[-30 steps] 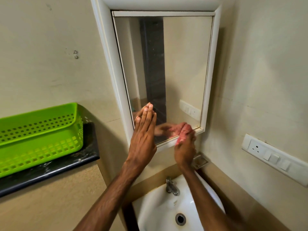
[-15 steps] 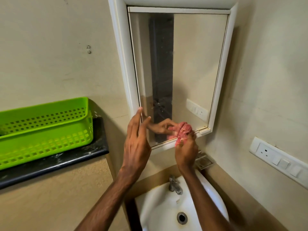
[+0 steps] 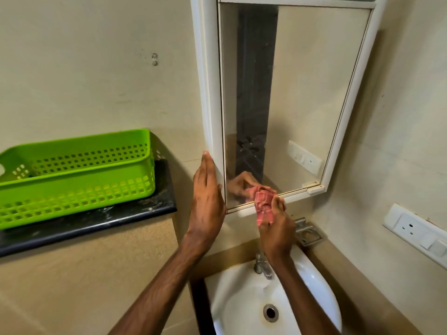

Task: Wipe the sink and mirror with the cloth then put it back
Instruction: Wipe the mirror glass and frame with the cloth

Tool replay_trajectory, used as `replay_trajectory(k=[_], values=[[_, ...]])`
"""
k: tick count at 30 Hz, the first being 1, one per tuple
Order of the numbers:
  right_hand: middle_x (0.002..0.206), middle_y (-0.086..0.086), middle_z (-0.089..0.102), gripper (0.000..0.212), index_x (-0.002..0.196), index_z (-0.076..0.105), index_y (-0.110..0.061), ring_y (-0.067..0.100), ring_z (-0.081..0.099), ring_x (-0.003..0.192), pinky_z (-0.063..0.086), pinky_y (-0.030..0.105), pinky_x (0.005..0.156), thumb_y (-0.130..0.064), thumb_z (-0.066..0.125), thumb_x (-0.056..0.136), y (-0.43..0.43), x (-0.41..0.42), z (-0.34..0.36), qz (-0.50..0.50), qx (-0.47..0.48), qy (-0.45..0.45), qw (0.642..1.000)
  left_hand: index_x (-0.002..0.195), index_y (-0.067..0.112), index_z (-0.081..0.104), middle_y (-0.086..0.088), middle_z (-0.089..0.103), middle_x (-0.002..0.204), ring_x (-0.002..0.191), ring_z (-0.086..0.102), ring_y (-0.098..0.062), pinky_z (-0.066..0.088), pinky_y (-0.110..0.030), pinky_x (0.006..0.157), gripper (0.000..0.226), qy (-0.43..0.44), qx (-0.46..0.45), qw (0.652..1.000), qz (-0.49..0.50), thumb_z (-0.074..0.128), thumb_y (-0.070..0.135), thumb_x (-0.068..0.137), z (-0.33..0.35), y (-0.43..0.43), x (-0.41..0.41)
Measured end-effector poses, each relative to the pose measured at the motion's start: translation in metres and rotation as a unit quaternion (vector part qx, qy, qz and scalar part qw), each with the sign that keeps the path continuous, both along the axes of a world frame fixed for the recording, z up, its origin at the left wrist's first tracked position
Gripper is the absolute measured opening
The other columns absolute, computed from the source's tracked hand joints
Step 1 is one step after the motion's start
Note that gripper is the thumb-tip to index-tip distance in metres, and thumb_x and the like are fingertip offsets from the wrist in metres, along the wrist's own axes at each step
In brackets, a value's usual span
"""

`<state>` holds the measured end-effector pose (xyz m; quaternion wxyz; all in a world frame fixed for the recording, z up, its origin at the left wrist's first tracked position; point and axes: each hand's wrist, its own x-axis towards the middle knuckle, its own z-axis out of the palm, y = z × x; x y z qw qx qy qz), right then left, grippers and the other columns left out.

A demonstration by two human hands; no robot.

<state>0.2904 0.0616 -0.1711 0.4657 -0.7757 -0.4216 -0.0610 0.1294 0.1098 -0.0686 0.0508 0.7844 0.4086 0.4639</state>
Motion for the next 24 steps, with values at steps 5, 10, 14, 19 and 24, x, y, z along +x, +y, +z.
replay_trajectory(k=[5,10,14,19,24], values=[[0.116,0.014,0.074,0.063,0.151,0.049,-0.015,0.026,0.076,0.08,0.065,0.036,0.075,-0.044,0.058,0.096,-0.003,-0.079,-0.009,0.129,0.015,-0.035,0.991,0.159,0.012,-0.002,-0.002,0.006,0.167,0.152,0.012,-0.014,0.019,-0.03,0.123,0.097,-0.008,-0.016,0.999,-0.037,0.058,-0.005,0.085,0.003,-0.002,-0.005],[0.123,0.007,0.075,0.064,0.151,0.048,-0.02,0.023,0.075,0.105,0.062,0.04,0.093,-0.031,0.073,0.093,0.003,-0.085,-0.001,0.17,0.043,0.016,0.984,0.16,0.024,0.005,0.009,0.009,0.166,0.151,0.008,0.001,0.023,-0.035,0.124,0.086,-0.044,-0.053,0.996,-0.064,0.053,-0.005,0.095,0.006,-0.002,-0.013],[0.133,0.01,0.069,0.067,0.15,0.045,-0.015,0.027,0.074,0.108,0.064,0.044,0.087,-0.036,0.068,0.091,0.01,-0.077,0.036,0.172,0.124,-0.038,0.977,0.153,0.013,0.035,-0.005,0.044,0.153,0.141,0.043,-0.02,0.04,-0.039,0.114,0.063,-0.072,-0.021,0.996,-0.056,0.03,0.037,0.095,0.017,-0.012,-0.017],[0.141,0.007,0.063,0.08,0.146,0.045,-0.019,0.033,0.07,0.117,0.062,0.048,0.089,-0.008,0.087,0.079,0.03,-0.056,0.123,0.079,0.261,-0.133,0.953,0.154,0.012,0.031,-0.01,0.051,0.147,0.127,0.057,-0.026,0.046,-0.047,0.107,0.066,-0.068,-0.015,0.996,-0.059,0.045,-0.009,0.092,0.016,-0.002,-0.016],[0.154,0.003,0.051,0.074,0.151,0.046,-0.023,0.03,0.05,0.141,0.056,0.05,0.101,-0.006,0.078,0.086,0.044,-0.029,0.153,0.057,0.279,-0.157,0.946,0.157,0.006,0.023,-0.007,0.029,0.162,0.149,0.029,-0.018,0.043,-0.047,0.112,0.079,-0.074,-0.017,0.996,-0.055,0.05,-0.011,0.084,0.012,-0.003,-0.009]])
